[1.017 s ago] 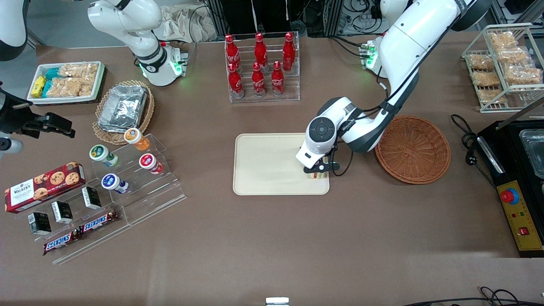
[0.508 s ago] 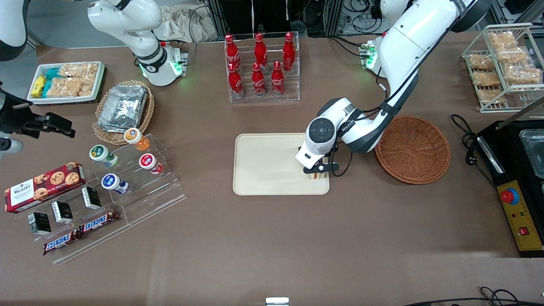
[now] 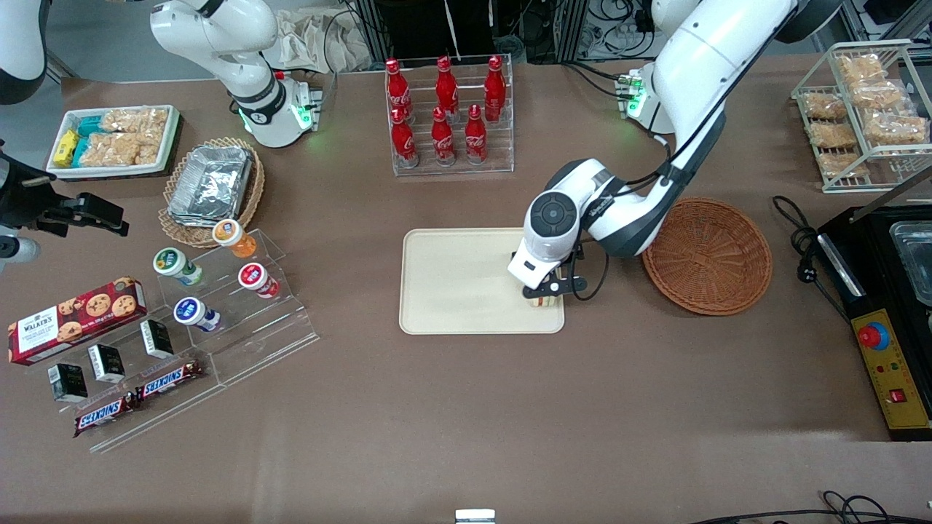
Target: Place sandwich from basket to tray
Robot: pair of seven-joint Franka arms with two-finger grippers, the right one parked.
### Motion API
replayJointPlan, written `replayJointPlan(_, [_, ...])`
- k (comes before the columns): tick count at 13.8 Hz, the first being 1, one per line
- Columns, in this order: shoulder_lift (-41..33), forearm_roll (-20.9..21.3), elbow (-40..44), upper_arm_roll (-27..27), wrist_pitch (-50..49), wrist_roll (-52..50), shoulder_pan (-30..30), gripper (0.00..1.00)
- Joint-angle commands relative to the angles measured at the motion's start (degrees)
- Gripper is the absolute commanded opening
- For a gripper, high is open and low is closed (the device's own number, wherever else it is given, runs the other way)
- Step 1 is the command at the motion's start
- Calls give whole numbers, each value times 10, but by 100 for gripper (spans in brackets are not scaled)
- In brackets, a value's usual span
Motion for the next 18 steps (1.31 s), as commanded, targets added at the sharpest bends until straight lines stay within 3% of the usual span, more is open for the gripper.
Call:
replayJointPlan(1, [-69, -17, -6, -1, -40, -10, 1, 100])
replayJointPlan(4, [-128, -64, -6, 0, -94, 73, 36, 100])
replayJointPlan(8, [-205, -108, -6, 1, -181, 253, 130, 100])
replayJointPlan(18, [-272, -108, 56, 4, -282, 604, 316, 100])
